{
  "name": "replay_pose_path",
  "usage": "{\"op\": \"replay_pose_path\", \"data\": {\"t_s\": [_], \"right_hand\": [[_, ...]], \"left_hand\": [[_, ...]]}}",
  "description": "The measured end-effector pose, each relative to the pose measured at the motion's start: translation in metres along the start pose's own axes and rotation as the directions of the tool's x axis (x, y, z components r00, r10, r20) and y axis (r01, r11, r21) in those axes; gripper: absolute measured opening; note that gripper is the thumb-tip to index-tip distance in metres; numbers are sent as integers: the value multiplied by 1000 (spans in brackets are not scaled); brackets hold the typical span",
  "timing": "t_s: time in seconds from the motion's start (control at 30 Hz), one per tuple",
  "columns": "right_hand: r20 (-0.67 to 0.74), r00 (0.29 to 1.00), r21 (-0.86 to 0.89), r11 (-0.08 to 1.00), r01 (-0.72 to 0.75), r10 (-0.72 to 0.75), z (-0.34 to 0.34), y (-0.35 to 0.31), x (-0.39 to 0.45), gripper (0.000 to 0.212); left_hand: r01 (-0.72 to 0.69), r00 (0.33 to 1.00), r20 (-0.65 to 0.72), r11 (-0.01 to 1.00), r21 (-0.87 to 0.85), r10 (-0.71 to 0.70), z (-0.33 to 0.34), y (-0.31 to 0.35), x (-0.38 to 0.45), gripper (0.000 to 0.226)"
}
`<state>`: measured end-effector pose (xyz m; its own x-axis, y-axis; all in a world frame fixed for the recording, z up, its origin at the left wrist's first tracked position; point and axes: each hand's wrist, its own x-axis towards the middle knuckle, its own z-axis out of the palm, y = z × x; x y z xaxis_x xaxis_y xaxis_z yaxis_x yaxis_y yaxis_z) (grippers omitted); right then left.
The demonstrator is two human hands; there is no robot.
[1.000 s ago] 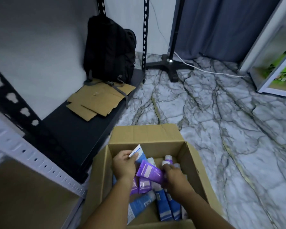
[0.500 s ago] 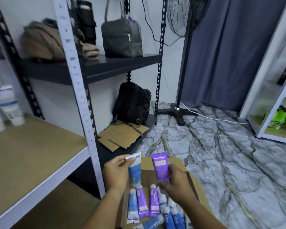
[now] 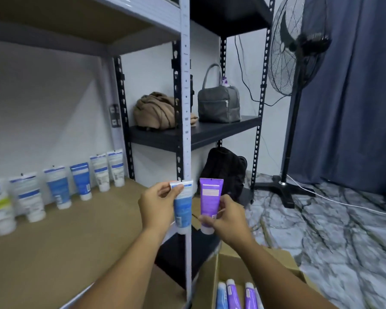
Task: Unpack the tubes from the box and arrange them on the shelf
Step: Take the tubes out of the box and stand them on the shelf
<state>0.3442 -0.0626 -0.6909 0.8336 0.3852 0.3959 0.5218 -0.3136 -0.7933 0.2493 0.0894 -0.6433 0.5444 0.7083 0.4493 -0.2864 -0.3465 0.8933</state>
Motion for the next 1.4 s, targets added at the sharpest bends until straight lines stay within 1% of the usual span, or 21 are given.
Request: {"op": "replay_pose_path", "data": {"t_s": [0.17,0.3,0.47,0.57,0.63,0.73,0.83,0.9,1.07,1.17,1.4], "right_hand": [[69,995,68,995,68,-73,41,-49,11,51],[120,988,88,993,82,-92,73,-73,17,51],[154,985,60,996,71,-79,105,-78,26,53],[192,978,59,996,67,-78,116,-74,29,51],[197,976,57,995,78,-88,120,-70,28,51],[171,980,64,994,93,-103,123,-66,28,51],[174,977,65,991,115,-125,125,-63,28,50],[178,974,64,990,127,-136,128,-61,27,52],[195,967,75,986,149,-161,140,-69,24,61],[216,958,95,981,172,-189,155,-79,22,62],[302,929,172,971,169,-215,207,-109,9,56]], "left_hand": [[-34,996,-78,999,41,37,-52,14,19,11],[-20,989,-141,996,87,32,-86,6,33,16],[-13,979,-202,995,104,34,-111,-10,38,16],[-12,972,-231,997,82,30,-116,-15,35,18],[-13,973,-229,999,52,24,-117,-19,32,23],[24,985,-170,999,46,-16,-119,-30,22,35],[70,994,-93,990,124,-58,-122,-45,12,42],[66,997,-51,979,193,-57,-125,-50,7,45],[26,999,-27,966,258,-20,-135,-48,6,46],[16,999,-47,955,297,-2,-150,-48,6,48],[26,984,-173,930,368,41,-221,-56,4,46]]}}
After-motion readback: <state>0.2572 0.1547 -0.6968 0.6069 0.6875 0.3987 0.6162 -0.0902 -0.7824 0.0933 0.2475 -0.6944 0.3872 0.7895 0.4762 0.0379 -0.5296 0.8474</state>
